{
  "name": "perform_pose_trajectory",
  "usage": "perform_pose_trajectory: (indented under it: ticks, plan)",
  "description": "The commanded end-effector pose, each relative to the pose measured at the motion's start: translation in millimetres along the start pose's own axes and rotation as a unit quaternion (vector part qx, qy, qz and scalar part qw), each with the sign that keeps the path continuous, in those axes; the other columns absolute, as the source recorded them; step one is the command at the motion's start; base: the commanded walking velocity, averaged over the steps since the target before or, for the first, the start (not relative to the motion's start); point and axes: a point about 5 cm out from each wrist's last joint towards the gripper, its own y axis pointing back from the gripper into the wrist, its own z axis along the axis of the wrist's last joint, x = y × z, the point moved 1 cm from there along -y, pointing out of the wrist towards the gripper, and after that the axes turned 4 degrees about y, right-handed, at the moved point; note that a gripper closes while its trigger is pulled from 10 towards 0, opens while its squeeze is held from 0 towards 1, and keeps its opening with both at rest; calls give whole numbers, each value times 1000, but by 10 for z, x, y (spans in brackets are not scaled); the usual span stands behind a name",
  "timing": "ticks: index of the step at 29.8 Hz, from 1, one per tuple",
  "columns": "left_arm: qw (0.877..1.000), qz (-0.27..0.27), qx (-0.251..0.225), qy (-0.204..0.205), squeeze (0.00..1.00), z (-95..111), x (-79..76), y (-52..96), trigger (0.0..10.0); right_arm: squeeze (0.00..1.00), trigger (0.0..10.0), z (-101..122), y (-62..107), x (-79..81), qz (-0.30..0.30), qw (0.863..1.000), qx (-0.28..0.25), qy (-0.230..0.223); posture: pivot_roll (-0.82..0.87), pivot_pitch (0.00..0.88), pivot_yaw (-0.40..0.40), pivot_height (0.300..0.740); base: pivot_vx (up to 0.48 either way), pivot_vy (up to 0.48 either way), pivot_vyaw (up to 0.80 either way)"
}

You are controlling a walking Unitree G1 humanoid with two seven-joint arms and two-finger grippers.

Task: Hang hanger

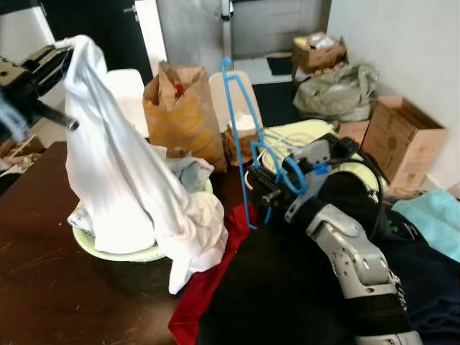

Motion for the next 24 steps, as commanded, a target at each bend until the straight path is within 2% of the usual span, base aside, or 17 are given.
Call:
perform_pose_trajectory:
  ticks: [1,3,4,6,7,8,11,13,14,15,16,17,19,20,22,23,24]
  plan:
    - [998,-61,-1,-1,0,86,-96,106,0,0,10000,-34,6,-5,2,1000,12,4,-82,0,43,736,0,0,0]
    - [992,-130,9,4,0,82,-222,270,0,0,10000,-38,11,-7,7,1000,16,8,-85,0,41,736,0,0,0]
    - [992,-130,9,4,0,82,-222,270,0,0,10000,-38,11,-7,7,1000,16,8,-85,0,41,736,0,0,0]
    - [982,-184,34,2,0,47,-309,460,0,0,10000,-41,20,-11,12,1000,21,13,-91,0,42,736,0,0,0]
    - [982,-184,34,2,0,47,-309,460,0,0,10000,-41,20,-11,12,1000,21,13,-91,0,42,736,0,0,0]
    - [974,-209,82,5,0,-30,-359,585,0,0,10000,-40,36,-19,14,999,24,16,-93,0,41,736,0,0,0]
    - [971,-217,102,7,0,-63,-378,627,0,0,10000,-41,42,-23,14,999,26,18,-93,0,41,736,0,0,0]
    - [956,-238,169,13,0,-182,-446,755,0,0,10000,-50,63,-33,17,999,31,21,-94,0,42,736,0,0,0]
    - [956,-238,169,13,0,-182,-446,755,0,0,10000,-50,63,-33,17,999,31,21,-94,0,42,736,0,0,0]
    - [950,-246,192,21,0,-224,-485,805,0,0,10000,-65,80,-31,21,999,37,23,-93,0,40,736,0,0,0]
    - [950,-246,192,21,0,-224,-485,805,0,0,10000,-65,80,-31,21,999,37,23,-93,0,40,736,0,0,0]
    - [942,-261,211,34,0,-252,-553,869,0,0,10000,-86,100,-21,28,998,45,27,-94,0,39,736,0,0,0]
    - [942,-261,211,34,0,-252,-553,869,0,0,10000,-86,100,-21,28,998,45,27,-94,0,39,736,0,0,0]
    - [930,-284,224,61,0,-271,-658,962,0,0,10000,-117,128,0,43,997,57,32,-90,0,36,736,0,0,0]
    - [930,-284,224,61,0,-271,-658,962,0,0,10000,-117,128,0,43,997,57,32,-90,0,36,736,0,0,0]
    - [923,-298,232,75,0,-289,-704,1005,0,0,10000,-123,134,5,47,996,61,35,-88,0,35,736,0,0,0]
    - [923,-298,232,75,0,-289,-704,1005,0,0,10000,-123,134,5,47,996,61,35,-88,0,35,736,0,0,0]
